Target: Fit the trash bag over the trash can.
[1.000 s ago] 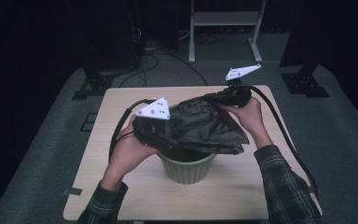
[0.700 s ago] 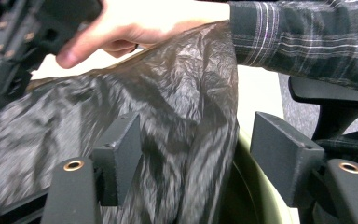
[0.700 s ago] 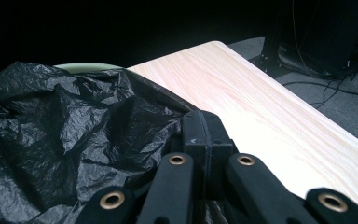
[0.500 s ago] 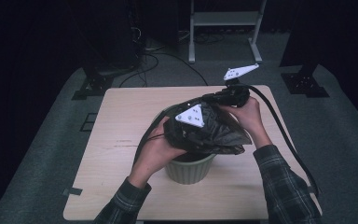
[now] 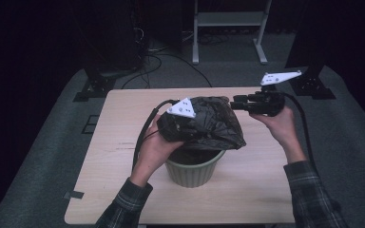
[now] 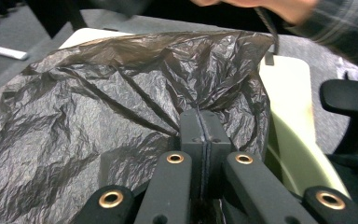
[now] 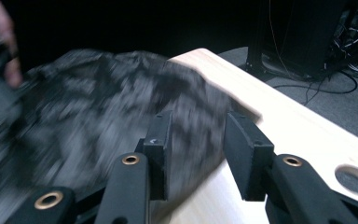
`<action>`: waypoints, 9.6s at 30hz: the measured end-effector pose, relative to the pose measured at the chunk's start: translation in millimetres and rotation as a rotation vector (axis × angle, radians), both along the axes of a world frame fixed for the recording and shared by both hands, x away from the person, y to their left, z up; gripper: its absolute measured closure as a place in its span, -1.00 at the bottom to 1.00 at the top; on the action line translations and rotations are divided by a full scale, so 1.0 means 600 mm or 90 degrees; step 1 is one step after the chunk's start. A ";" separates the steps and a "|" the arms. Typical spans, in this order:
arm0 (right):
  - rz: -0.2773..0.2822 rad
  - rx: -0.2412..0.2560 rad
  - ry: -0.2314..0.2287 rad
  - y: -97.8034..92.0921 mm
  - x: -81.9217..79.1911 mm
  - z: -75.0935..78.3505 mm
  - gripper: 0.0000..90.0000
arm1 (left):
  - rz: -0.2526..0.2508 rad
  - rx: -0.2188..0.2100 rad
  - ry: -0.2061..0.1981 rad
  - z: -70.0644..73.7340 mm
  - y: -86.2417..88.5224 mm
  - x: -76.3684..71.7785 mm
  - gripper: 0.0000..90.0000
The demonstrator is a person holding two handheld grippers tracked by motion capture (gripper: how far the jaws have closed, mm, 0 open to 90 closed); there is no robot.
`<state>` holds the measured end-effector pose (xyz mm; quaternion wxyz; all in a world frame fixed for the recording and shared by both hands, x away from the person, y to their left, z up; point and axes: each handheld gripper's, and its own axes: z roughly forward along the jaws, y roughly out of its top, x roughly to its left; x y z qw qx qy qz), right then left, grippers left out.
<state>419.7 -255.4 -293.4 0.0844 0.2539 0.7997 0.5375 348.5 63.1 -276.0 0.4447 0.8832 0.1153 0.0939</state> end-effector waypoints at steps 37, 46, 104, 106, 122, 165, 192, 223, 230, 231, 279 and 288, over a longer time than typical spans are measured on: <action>0.104 0.085 0.021 -0.008 -0.149 -0.081 0.98 | 0.016 -0.044 0.018 -0.001 0.026 -0.006 0.99; 0.070 0.063 -0.003 -0.038 -0.154 -0.067 0.99 | 0.045 -0.094 0.024 0.014 0.101 -0.012 0.99; -0.057 0.006 -0.063 -0.144 -0.148 -0.022 0.42 | 0.193 -0.177 -0.032 0.041 0.336 -0.078 -0.46; -0.044 0.004 -0.073 -0.128 -0.145 -0.012 0.39 | 0.176 -0.177 -0.036 0.052 0.318 -0.073 -0.48; 0.071 -0.002 -0.102 -0.006 -0.101 0.015 0.15 | 0.085 -0.152 -0.026 0.066 0.199 -0.043 -0.56; 0.126 -0.026 -0.057 0.142 -0.072 0.031 0.99 | 0.090 -0.064 -0.047 0.017 0.115 -0.021 -0.58; 0.069 -0.037 -0.076 0.116 -0.062 0.030 0.55 | 0.093 -0.066 0.008 0.008 0.169 0.009 1.00; -0.031 -0.075 0.019 0.125 0.048 -0.074 1.00 | 0.187 -0.035 0.064 -0.086 0.205 0.119 1.00; -0.029 -0.107 0.045 0.129 0.053 -0.096 1.00 | 0.206 0.011 0.072 -0.109 0.208 0.117 1.00; -0.026 -0.116 0.046 0.130 0.053 -0.098 1.00 | 0.207 0.019 0.069 -0.109 0.206 0.116 1.00; 0.025 -0.048 -0.042 0.083 -0.032 -0.016 0.95 | 0.204 -0.030 0.088 -0.109 0.242 0.089 0.96; 0.055 -0.029 -0.058 0.060 -0.078 -0.003 1.00 | 0.201 -0.030 0.094 -0.111 0.243 0.088 1.00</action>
